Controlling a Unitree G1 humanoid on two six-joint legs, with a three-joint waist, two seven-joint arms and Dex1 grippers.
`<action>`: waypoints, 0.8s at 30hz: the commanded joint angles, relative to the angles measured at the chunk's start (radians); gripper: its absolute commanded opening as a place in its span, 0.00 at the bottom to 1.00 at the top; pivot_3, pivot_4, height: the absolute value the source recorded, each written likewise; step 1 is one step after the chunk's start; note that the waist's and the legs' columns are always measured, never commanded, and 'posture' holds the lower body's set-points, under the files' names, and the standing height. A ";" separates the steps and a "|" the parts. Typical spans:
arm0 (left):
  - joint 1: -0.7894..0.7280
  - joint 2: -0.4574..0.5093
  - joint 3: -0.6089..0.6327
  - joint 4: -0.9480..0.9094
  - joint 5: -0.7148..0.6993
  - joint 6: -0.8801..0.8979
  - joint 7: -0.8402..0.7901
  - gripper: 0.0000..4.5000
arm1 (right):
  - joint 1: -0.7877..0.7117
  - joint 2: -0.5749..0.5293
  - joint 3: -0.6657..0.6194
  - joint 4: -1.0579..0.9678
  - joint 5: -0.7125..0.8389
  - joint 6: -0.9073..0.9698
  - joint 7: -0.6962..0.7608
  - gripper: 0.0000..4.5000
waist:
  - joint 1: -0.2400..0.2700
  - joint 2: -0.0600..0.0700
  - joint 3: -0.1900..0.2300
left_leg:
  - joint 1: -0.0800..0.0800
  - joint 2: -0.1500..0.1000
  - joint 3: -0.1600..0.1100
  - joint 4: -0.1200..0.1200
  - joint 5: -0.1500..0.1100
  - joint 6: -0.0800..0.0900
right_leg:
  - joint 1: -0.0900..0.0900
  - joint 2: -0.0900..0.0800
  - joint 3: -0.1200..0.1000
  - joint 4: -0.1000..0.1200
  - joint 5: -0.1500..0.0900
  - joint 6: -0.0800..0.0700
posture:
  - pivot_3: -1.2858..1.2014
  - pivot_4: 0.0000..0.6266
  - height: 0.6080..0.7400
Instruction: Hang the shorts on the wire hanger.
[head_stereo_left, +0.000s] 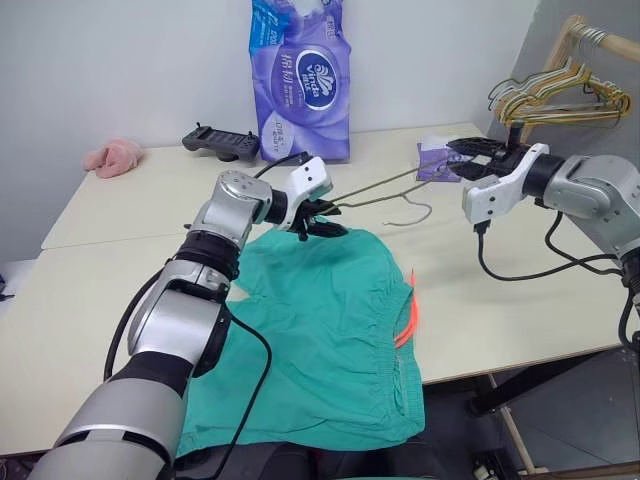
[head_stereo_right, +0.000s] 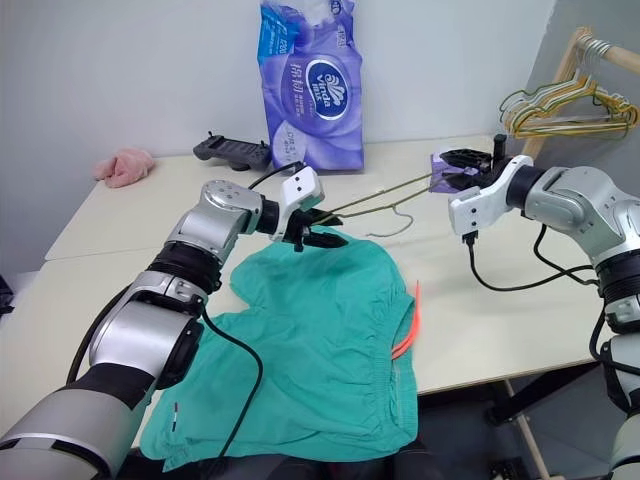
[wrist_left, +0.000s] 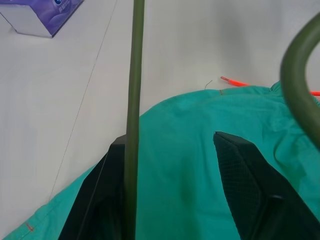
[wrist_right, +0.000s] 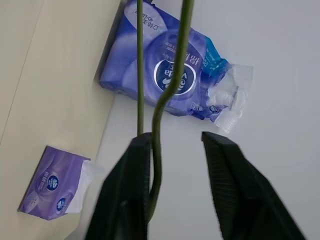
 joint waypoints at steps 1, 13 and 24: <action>-0.025 0.007 0.027 -0.016 -0.001 -0.010 0.006 0.48 | 0.012 -0.038 -0.057 -0.046 0.060 -0.012 0.032 0.69 | 0.000 0.000 0.000 | 0.000 0.000 0.000 0.000 0.000 0.000 | 0.000 0.000 0.000 0.000 0.000 0.000 | 0.52 0.03 1.00; -0.017 0.003 0.021 -0.034 0.001 -0.008 -0.003 0.48 | 0.106 0.005 -0.056 -0.079 0.222 0.225 0.366 1.00 | -0.001 0.000 0.000 | 0.000 0.000 0.000 0.000 0.000 0.000 | 0.000 0.000 0.000 0.000 0.000 0.000 | 0.52 0.04 1.00; -0.011 0.004 0.019 -0.050 0.001 0.002 -0.010 0.48 | 0.082 0.092 -0.069 -0.152 0.218 0.454 0.449 1.00 | 0.002 0.000 0.000 | 0.000 0.000 -0.001 0.001 0.000 0.000 | 0.000 0.000 -0.001 0.001 0.000 0.000 | 0.53 0.04 1.00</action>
